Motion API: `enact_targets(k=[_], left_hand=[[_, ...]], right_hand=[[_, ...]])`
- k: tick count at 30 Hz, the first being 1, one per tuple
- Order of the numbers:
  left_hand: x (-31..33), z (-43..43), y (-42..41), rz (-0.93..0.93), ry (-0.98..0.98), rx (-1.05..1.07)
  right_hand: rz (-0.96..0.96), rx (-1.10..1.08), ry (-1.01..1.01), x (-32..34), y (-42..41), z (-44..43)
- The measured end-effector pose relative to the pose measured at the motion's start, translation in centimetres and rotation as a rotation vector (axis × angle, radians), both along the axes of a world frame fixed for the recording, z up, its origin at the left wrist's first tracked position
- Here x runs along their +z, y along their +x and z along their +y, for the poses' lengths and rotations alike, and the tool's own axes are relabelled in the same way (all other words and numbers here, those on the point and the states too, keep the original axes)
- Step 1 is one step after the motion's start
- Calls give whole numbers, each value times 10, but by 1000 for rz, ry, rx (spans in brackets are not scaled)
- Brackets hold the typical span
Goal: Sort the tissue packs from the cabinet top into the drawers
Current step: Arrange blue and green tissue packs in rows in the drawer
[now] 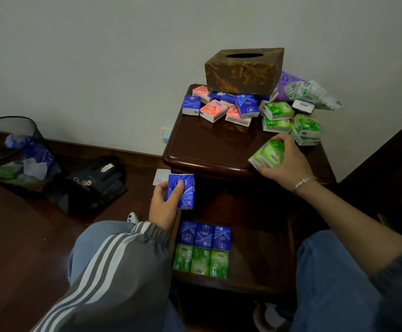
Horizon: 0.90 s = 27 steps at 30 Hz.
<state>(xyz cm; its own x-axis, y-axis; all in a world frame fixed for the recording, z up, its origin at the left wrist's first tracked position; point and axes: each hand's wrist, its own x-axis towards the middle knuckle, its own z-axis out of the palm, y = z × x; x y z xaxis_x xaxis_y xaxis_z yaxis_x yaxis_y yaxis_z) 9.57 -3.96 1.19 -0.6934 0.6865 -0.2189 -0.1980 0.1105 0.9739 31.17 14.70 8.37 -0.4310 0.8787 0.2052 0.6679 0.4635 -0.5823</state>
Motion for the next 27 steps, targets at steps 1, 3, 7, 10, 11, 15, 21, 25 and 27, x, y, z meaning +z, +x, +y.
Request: enact_targets(k=[1,3,7,10,11,15,21,25,27], left_hand=[[-2,0,0,6,-5,-2],[-5,-1,-1,15,-19,-1],[-12,0,-1,13,-52,-20],[-16,0,2,9,-80,-39],[-17,1,3,10,-86,-42],[-18,1,7,58,-108,-20],[-25,0,1,101,-166,-26],[-28,5,-4,119,-189,-48],[-29,8,-3,115,-191,-55]], right_hand=[[90,51,-1,-5,7,-20],[125,226,-106,-21,22,-66],[-349,468,-394,-77,44,-114],[-609,466,-457,-123,45,-100],[-661,452,-446,-135,43,-93],[-766,443,-474,-182,33,-91],[-790,465,-643,-217,29,-100],[-662,376,-997,-197,22,-75],[-516,276,-1022,-193,19,-68]])
